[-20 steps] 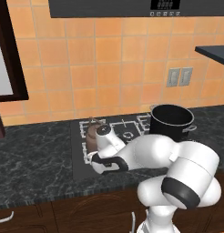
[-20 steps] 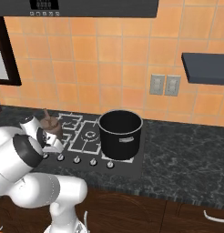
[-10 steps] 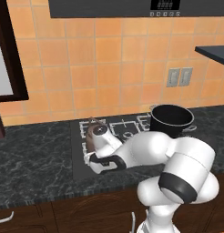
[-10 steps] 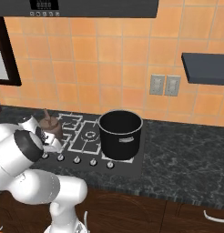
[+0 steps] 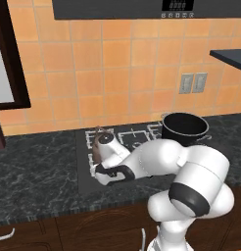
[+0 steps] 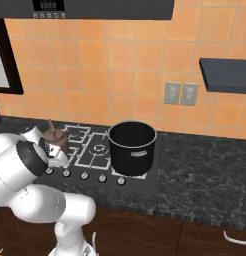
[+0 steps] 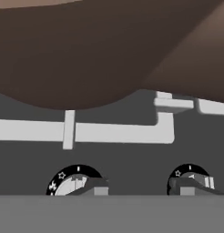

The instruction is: Pick the kettle from the counter and place it on a stove burner. Then turn the burner on.

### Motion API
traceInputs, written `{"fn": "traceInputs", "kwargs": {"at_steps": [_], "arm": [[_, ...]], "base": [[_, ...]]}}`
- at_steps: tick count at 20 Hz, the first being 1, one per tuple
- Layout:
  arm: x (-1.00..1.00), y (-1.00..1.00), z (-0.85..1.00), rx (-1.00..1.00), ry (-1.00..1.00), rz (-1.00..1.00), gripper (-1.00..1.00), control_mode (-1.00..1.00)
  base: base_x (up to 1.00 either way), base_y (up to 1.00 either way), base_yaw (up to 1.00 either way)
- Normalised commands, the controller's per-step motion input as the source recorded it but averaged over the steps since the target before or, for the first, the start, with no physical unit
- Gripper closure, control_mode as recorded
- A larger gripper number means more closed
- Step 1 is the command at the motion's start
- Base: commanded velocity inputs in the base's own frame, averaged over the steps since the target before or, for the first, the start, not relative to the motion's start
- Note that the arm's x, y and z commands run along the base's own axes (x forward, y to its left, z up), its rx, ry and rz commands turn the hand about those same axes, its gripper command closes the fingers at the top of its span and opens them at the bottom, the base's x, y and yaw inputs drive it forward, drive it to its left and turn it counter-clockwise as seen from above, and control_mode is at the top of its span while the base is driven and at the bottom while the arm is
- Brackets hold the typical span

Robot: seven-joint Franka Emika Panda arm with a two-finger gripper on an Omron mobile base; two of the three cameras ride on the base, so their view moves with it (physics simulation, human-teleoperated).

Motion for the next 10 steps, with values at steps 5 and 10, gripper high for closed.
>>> {"fn": "traceInputs", "kwargs": {"at_steps": [5, 10], "arm": [[-0.03, 0.0, 0.27, 0.07, -0.06, 0.0, -1.0, -1.0], [-0.04, 0.04, 0.45, 0.13, -0.09, 0.0, -1.0, -1.0]], "base": [[0.0, 0.0, 0.0], [0.0, 0.0, 0.0]]}}
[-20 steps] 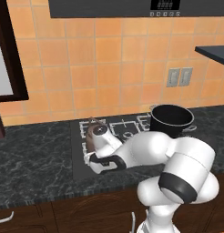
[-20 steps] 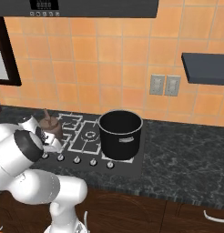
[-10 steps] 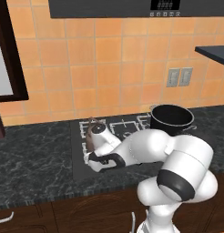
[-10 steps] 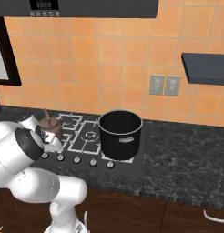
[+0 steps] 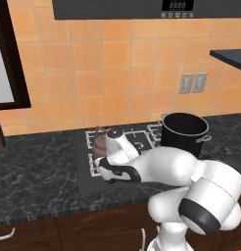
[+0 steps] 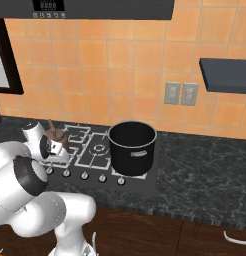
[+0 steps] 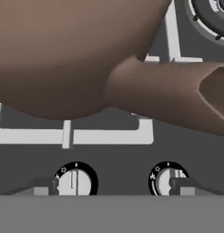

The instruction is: Pick the kettle from the counter and place it on a stove burner. Then turn the burner on.

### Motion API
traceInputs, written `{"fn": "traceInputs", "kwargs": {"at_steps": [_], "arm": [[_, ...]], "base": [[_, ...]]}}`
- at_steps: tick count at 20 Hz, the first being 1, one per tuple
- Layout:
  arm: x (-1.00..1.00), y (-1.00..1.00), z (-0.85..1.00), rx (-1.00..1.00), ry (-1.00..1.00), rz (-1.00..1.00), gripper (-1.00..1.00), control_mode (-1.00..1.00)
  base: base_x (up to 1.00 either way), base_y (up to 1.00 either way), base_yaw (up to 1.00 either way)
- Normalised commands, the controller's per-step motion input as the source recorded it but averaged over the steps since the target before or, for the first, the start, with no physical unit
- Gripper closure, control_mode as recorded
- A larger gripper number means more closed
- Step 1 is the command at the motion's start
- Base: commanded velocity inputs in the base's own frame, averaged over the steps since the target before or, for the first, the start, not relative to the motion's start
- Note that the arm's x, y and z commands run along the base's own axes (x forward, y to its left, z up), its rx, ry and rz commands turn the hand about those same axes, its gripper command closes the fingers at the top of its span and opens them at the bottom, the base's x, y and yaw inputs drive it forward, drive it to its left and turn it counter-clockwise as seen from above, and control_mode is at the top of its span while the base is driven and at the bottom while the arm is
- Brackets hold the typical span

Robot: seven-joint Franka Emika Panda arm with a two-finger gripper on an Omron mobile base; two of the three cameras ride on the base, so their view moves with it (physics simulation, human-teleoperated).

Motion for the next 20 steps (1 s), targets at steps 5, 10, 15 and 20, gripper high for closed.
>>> {"fn": "traceInputs", "kwargs": {"at_steps": [5, 10, 15, 20], "arm": [[-0.06, 0.27, 0.09, 0.09, -0.01, 0.0, -1.0, -1.0], [0.0, 0.5, -0.36, 0.0, 0.07, 0.0, -1.0, -1.0], [0.12, 0.29, -0.28, 0.0, 0.08, 0.0, -1.0, -1.0], [0.0, 0.0, -0.21, 0.0, 0.02, 0.0, -1.0, -1.0]], "base": [[0.0, 0.0, 0.0], [0.0, 0.0, 0.0], [0.0, 0.0, 0.0], [0.0, 0.0, 0.0]]}}
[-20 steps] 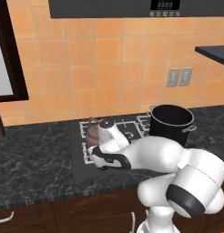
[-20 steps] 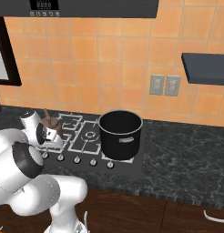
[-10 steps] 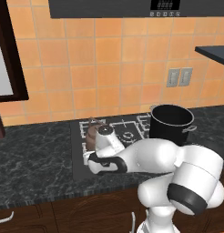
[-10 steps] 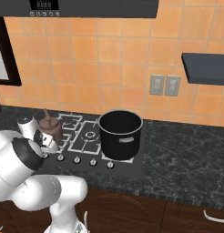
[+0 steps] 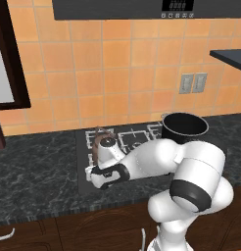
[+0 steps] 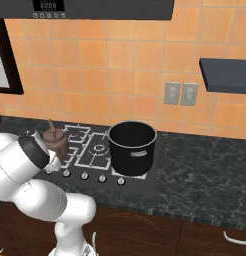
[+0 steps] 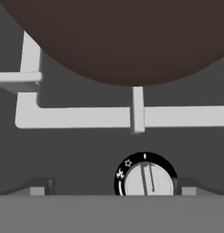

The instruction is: Pick the kettle from the counter and place it on a stove burner. Then turn the burner on.

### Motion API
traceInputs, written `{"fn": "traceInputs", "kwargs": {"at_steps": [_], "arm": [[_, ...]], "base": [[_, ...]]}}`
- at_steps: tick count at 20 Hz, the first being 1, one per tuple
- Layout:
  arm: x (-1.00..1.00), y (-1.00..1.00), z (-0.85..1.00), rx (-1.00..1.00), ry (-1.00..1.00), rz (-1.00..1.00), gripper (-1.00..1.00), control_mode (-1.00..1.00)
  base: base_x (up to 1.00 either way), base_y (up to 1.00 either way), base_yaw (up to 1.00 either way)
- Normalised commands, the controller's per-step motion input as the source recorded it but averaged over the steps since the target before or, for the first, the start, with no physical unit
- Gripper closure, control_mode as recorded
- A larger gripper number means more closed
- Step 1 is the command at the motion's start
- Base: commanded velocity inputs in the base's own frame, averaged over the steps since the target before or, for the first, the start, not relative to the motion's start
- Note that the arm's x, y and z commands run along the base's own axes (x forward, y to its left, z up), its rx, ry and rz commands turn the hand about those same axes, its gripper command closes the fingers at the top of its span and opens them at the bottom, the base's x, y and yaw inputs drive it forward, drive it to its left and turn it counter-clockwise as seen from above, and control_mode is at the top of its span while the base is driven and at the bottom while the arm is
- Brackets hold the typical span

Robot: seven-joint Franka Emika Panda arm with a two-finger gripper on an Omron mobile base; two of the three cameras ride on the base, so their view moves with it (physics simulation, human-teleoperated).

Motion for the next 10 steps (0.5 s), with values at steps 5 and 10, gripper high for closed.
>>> {"fn": "traceInputs", "kwargs": {"at_steps": [5, 10], "arm": [[0.08, 0.0, -0.14, 0.0, 0.0, 0.0, 1.0, -1.0], [0.0, 0.0, -0.03, 0.0, 0.0, 0.01, 1.0, -1.0]], "base": [[0.0, 0.0, 0.0], [0.0, 0.0, 0.0]]}}
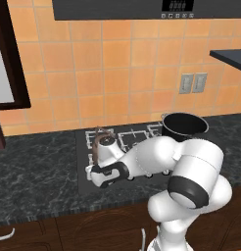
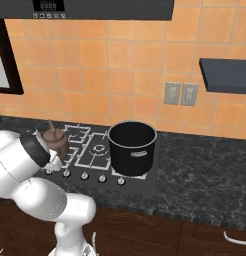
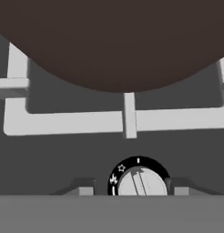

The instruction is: Pick the kettle from the counter and place it on a stove burner. Then turn the burner on.

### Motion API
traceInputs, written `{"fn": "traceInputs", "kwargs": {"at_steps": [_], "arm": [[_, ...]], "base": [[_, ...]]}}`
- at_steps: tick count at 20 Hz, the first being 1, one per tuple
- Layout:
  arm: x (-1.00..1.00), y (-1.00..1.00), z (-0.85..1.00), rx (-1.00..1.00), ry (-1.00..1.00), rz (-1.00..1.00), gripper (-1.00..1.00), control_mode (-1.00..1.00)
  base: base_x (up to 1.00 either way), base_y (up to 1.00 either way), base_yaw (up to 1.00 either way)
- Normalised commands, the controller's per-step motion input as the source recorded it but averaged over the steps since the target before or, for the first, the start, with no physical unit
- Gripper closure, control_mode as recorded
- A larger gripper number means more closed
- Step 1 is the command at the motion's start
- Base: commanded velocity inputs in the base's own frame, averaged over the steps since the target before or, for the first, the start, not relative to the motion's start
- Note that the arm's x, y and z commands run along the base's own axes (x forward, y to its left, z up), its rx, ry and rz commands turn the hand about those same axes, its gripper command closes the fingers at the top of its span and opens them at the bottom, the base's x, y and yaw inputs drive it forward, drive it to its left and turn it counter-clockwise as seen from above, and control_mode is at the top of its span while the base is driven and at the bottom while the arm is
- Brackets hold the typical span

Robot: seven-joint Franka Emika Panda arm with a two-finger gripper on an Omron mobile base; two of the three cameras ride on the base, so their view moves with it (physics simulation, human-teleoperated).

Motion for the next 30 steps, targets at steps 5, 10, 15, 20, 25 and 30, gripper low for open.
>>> {"fn": "traceInputs", "kwargs": {"at_steps": [5, 10, 15, 20, 25, 30], "arm": [[0.0, 0.0, -0.2, 0.0, 0.0, 0.16, 1.0, -1.0], [0.0, 0.0, -0.26, 0.0, 0.0, 0.34, 1.0, -1.0], [0.0, 0.0, -0.36, 0.0, 0.0, 0.41, 1.0, -1.0], [0.0, 0.0, -0.4, 0.0, 0.0, 0.37, 1.0, -1.0], [0.0, 0.0, -0.31, -0.02, -0.09, 0.22, 1.0, -1.0], [0.0, 0.01, -0.1, -0.02, -0.07, 0.06, 1.0, -1.0]], "base": [[0.0, 0.0, 0.0], [0.0, 0.0, 0.0], [0.0, 0.0, 0.0], [0.0, 0.0, 0.0], [0.0, 0.0, 0.0], [0.0, 0.0, 0.0]]}}
